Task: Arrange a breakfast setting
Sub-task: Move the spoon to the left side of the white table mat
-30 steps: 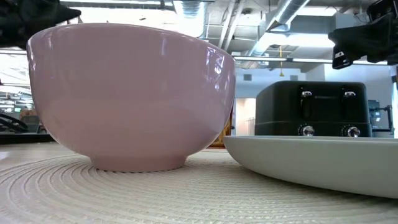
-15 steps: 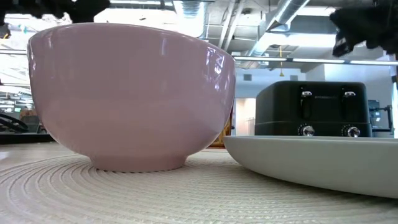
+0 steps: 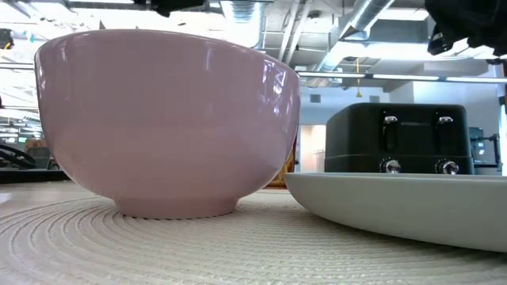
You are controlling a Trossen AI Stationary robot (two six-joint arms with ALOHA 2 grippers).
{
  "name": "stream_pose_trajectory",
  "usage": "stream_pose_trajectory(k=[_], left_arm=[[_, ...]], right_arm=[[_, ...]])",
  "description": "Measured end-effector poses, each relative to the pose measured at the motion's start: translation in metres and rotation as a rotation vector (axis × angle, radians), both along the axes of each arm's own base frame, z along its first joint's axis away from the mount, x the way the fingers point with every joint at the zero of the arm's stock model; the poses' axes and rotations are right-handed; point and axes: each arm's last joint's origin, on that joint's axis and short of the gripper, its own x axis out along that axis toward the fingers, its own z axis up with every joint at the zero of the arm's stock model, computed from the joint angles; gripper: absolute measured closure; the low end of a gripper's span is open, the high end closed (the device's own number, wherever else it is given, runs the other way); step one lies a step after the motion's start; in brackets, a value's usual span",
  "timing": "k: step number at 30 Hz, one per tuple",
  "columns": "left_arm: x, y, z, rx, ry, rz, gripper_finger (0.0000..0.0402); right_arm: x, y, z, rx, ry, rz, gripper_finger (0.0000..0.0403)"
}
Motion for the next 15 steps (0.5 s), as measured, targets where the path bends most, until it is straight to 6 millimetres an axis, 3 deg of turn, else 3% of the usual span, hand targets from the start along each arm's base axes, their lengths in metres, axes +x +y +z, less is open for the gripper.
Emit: stream_pose_trajectory(k=[8, 15], left_arm=[[0.054, 0.021, 0.020, 0.051, 0.178, -0.029, 0.0209], [0.088, 0.044, 0.015, 0.046, 0.347, -0.094, 0.0209]], right_arm=[[0.001, 0.000, -0.004, 0.021, 0.053, 0.007, 0.0327], [0.001, 0.000, -0.004, 0.022, 0.052, 0.007, 0.0327]])
